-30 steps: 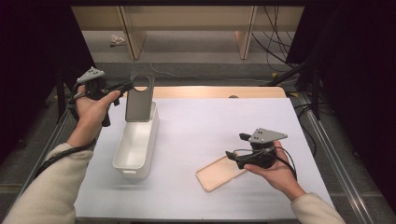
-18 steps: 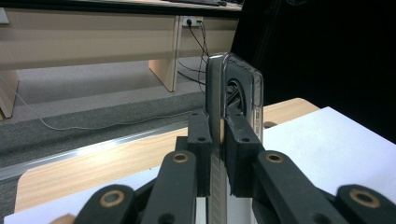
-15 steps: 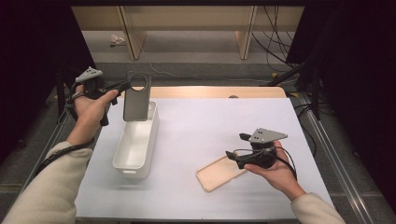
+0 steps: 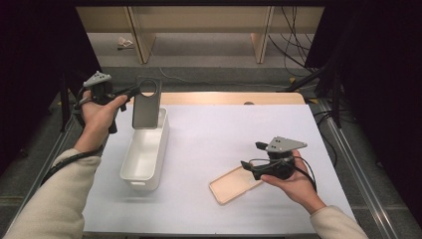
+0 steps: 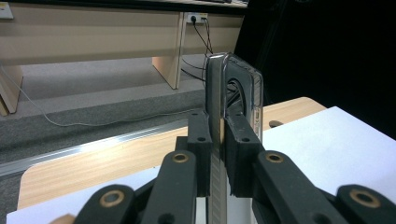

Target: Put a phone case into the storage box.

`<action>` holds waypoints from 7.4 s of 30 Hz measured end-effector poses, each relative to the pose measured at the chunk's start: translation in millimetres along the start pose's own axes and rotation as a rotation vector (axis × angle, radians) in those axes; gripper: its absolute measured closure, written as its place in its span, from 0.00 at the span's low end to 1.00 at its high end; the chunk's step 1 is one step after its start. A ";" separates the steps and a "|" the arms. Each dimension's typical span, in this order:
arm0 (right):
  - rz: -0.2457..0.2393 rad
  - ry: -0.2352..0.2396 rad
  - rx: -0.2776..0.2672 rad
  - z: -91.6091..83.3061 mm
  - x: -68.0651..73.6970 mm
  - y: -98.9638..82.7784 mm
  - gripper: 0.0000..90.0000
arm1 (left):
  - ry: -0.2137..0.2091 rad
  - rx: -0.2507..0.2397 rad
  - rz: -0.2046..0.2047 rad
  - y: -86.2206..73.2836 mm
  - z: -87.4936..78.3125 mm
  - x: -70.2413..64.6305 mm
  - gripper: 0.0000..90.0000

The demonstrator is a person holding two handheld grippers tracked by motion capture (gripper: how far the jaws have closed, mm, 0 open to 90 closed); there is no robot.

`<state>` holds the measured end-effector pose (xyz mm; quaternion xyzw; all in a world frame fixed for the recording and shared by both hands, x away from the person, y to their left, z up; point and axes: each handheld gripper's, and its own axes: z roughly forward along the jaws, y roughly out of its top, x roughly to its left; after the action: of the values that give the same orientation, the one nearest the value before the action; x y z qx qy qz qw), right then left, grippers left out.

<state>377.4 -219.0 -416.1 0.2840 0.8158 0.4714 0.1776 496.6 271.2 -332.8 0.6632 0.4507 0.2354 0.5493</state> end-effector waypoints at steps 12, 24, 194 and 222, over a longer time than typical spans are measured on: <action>0.000 -0.002 -0.003 -0.2 -0.1 0.1 0.18 | 0.008 0.012 0.010 0.6 3.7 0.4 0.91; 0.000 -0.001 -0.004 0.2 -0.3 -0.1 0.18 | 0.018 0.023 0.006 -2.4 9.6 3.1 0.91; 0.018 0.007 -0.010 -0.5 -0.8 -0.1 0.18 | 0.265 0.241 0.015 -39.2 57.8 20.5 0.56; 0.032 0.004 0.004 1.3 0.9 -0.6 0.18 | 0.049 0.201 0.034 -67.9 -27.3 -30.3 0.00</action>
<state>377.3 -217.8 -417.3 0.2963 0.8127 0.4730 0.1676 437.0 258.7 -383.4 0.7166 0.4739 0.2144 0.4646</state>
